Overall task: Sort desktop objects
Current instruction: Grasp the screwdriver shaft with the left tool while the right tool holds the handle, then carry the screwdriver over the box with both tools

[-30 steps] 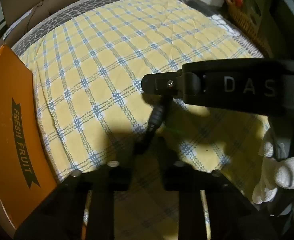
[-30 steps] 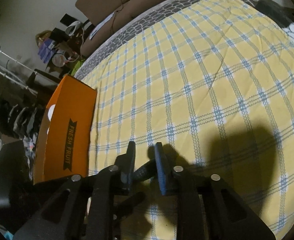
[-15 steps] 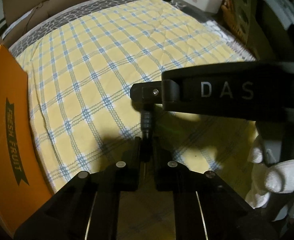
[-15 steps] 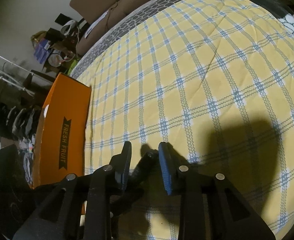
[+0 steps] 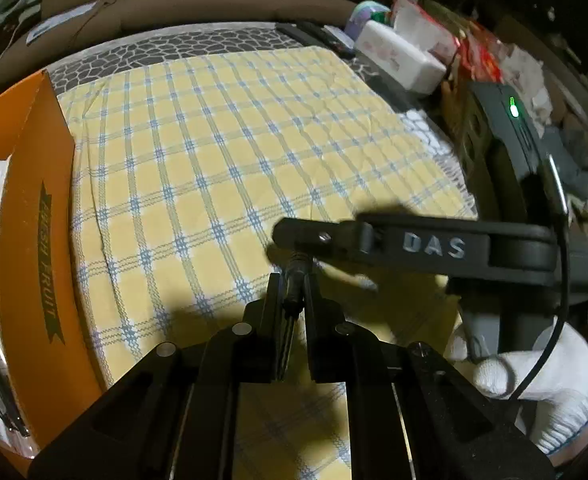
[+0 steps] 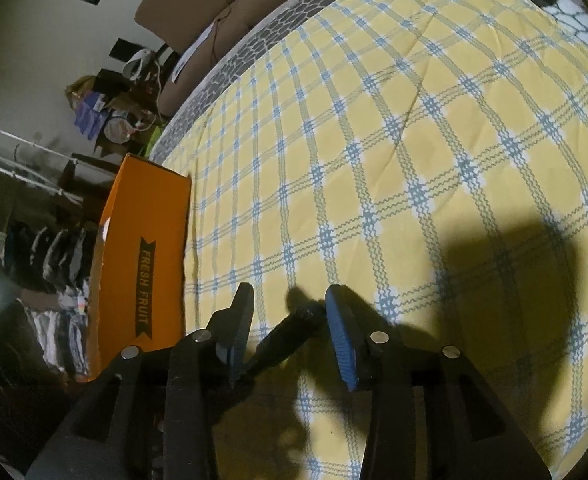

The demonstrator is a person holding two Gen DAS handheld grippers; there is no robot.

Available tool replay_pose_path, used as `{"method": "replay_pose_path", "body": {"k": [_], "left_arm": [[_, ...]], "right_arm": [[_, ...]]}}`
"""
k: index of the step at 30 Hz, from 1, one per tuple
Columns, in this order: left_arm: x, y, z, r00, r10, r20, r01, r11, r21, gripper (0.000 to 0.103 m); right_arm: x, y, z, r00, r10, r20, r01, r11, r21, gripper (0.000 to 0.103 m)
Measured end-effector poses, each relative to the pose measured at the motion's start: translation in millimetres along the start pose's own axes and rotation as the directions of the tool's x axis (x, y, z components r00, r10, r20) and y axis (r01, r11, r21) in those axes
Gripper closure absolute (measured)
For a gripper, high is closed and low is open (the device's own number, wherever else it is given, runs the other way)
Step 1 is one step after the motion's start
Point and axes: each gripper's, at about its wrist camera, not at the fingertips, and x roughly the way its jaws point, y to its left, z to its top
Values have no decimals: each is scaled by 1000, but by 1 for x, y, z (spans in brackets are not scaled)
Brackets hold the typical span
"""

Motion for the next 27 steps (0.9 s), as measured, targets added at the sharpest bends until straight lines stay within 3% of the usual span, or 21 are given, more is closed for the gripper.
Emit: {"method": "replay_pose_path", "body": {"k": [3, 7, 11, 14, 22, 27], "left_arm": [[-2, 8, 4, 1000, -10, -1, 10, 999, -31, 93], [0, 23, 1, 996, -84, -11, 82, 989, -123, 93], [-2, 33, -3, 988, -153, 7, 151, 967, -204, 93], [-3, 36, -6, 980, -197, 13, 194, 952, -235, 93], [-3, 31, -7, 976, -217, 8, 213, 951, -226, 93], [1, 23, -9, 976, -218, -8, 212, 959, -185, 93]], "right_arm": [[-7, -3, -4, 999, 36, 1, -36, 999, 33, 61], [-19, -2, -9, 999, 35, 16, -36, 999, 15, 59], [-9, -14, -17, 975, 224, -6, -221, 965, 142, 55], [0, -15, -21, 955, 296, -4, -289, 937, 194, 54], [0, -18, -19, 943, 330, 34, -329, 918, 219, 55], [-2, -19, -17, 932, 359, 47, -361, 908, 212, 65]]}}
